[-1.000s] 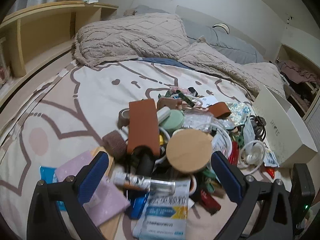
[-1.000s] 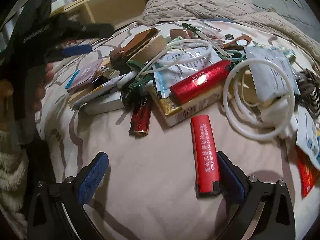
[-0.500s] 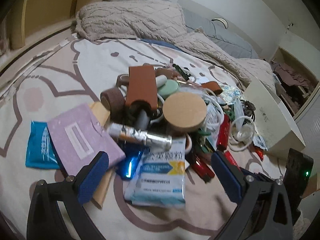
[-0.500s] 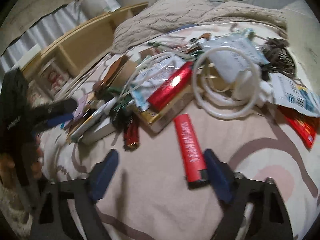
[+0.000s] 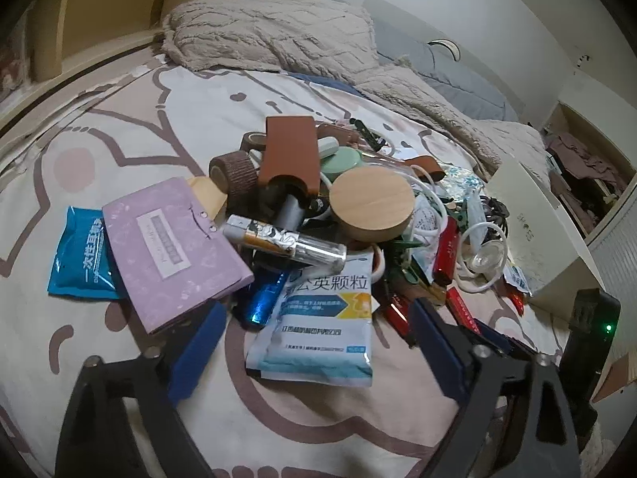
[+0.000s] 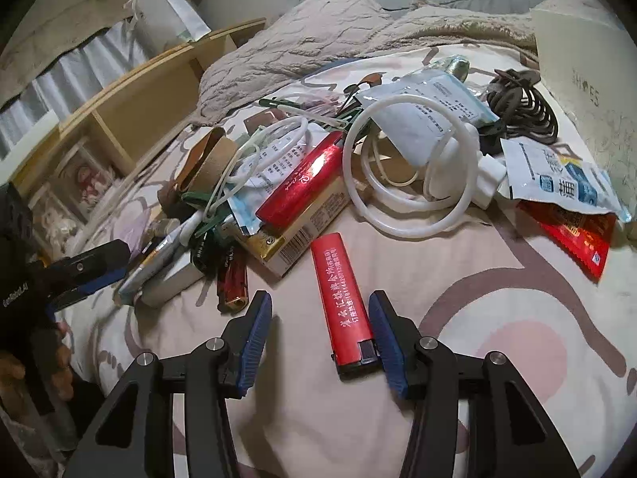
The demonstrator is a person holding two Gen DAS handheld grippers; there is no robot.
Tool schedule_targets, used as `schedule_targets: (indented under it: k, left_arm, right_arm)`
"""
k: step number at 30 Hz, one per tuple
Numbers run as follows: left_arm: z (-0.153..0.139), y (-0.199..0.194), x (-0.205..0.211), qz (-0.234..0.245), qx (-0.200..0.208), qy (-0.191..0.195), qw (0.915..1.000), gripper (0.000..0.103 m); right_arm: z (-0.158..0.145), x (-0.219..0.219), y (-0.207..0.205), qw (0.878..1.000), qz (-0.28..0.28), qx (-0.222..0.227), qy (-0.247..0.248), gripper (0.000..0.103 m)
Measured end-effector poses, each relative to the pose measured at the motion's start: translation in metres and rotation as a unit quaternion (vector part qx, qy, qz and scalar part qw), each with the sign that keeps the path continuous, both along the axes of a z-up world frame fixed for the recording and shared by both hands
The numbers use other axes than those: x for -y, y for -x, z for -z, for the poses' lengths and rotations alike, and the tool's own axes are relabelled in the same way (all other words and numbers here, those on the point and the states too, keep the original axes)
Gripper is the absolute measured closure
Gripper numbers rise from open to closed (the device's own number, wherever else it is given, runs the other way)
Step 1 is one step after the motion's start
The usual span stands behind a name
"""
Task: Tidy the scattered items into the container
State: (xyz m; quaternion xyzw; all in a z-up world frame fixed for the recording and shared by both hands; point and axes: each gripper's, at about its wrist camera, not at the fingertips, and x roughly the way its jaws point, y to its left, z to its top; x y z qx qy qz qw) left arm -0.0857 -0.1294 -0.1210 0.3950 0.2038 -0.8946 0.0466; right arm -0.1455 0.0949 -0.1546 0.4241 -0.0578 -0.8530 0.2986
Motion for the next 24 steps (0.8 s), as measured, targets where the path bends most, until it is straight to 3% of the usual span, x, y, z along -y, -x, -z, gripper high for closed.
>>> schedule_targets:
  k: [2, 6, 11, 13, 16, 18, 24]
  left_arm:
    - [0.004, 0.001, 0.001, 0.004, 0.007, -0.010, 0.9999, 0.022]
    - [0.013, 0.002, 0.002, 0.012, 0.024, -0.044, 0.9987, 0.023]
    - [0.016, 0.002, 0.001, 0.010, 0.029, -0.047, 0.9985, 0.023]
    - [0.016, 0.002, 0.001, 0.010, 0.030, -0.045, 0.9985, 0.025]
    - [0.016, 0.003, 0.001, 0.008, 0.031, -0.040, 0.9987, 0.038]
    - [0.016, 0.003, 0.000, 0.013, 0.029, -0.037, 0.9988, 0.040]
    - [0.015, 0.003, -0.009, 0.041, 0.019, -0.034, 0.9984, 0.043]
  right_arm:
    - [0.000, 0.001, 0.000, 1.000, -0.001, -0.002, -0.005, 0.051]
    - [0.000, 0.002, 0.000, 1.000, -0.002, -0.004, -0.013, 0.051]
    - [0.000, 0.004, 0.000, 1.000, -0.003, -0.006, -0.022, 0.052]
    - [0.001, 0.004, 0.000, 1.000, -0.001, -0.007, -0.025, 0.055]
    - [0.001, 0.002, 0.001, 1.000, 0.005, -0.006, -0.030, 0.063]
    - [0.001, -0.001, 0.001, 0.999, 0.014, -0.006, -0.038, 0.078]
    - [-0.001, -0.009, 0.000, 0.999, 0.013, 0.008, -0.038, 0.082]
